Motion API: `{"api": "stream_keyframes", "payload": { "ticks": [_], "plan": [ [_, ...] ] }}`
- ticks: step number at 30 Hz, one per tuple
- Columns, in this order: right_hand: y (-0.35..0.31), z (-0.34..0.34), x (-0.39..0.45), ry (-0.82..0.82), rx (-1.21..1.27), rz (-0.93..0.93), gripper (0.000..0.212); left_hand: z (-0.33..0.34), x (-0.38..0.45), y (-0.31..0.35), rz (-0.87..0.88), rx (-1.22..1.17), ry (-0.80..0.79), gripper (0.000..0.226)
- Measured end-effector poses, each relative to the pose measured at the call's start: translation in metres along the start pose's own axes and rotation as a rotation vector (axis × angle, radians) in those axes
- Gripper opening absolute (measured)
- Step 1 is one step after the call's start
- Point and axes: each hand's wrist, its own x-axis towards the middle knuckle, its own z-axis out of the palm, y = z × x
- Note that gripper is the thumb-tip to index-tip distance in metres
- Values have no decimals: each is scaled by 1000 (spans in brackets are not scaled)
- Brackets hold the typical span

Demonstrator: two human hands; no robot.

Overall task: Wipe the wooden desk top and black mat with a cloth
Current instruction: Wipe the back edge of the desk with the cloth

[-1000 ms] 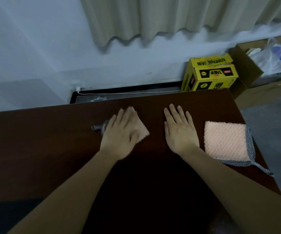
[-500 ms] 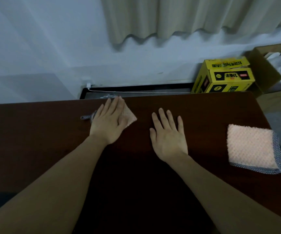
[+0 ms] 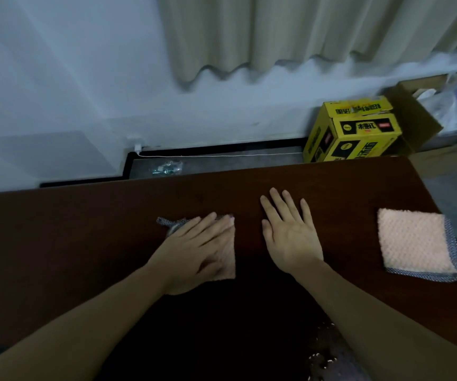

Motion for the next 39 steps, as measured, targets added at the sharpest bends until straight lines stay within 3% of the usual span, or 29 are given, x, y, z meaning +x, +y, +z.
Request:
{"api": "stream_keyframes", "payload": {
  "ticks": [2, 7, 11, 15, 18, 20, 22, 26, 31, 34, 39],
  "plan": [
    [0, 2, 1, -4, -6, 9, 64, -4, 14, -25, -27, 24, 33, 68],
    [0, 3, 2, 18, -15, 18, 62, -13, 70, -66, -358, 16, 135, 66],
    [0, 3, 1, 20, -17, 22, 63, -13, 70, -57, -405, -40, 160, 66],
    [-2, 2, 1, 16, -28, 32, 63, -4, 22, -16, -262, -44, 109, 65],
    [-2, 2, -1, 8, -47, 38, 64, 7, -23, 5, 9, -37, 10, 67],
    [-3, 2, -2, 10, -53, 36, 64, 6, -35, -5, 162, 17, -36, 69],
    [-2, 2, -1, 10, -56, 31, 64, 4, -25, -28, 208, 57, -35, 70],
    [0, 3, 0, 24, -51, 18, 63, -2, 20, -68, -93, 115, 63, 69],
    [1, 2, 1, 26, -31, 5, 64, -12, 66, -79, -487, -18, 145, 66],
    [2, 2, 2, 2, -38, -3, 58, -8, 59, -61, -545, -60, 153, 66],
    [1, -1, 2, -35, -46, -9, 59, 6, 0, 16, -470, -99, 152, 66]
  ]
}}
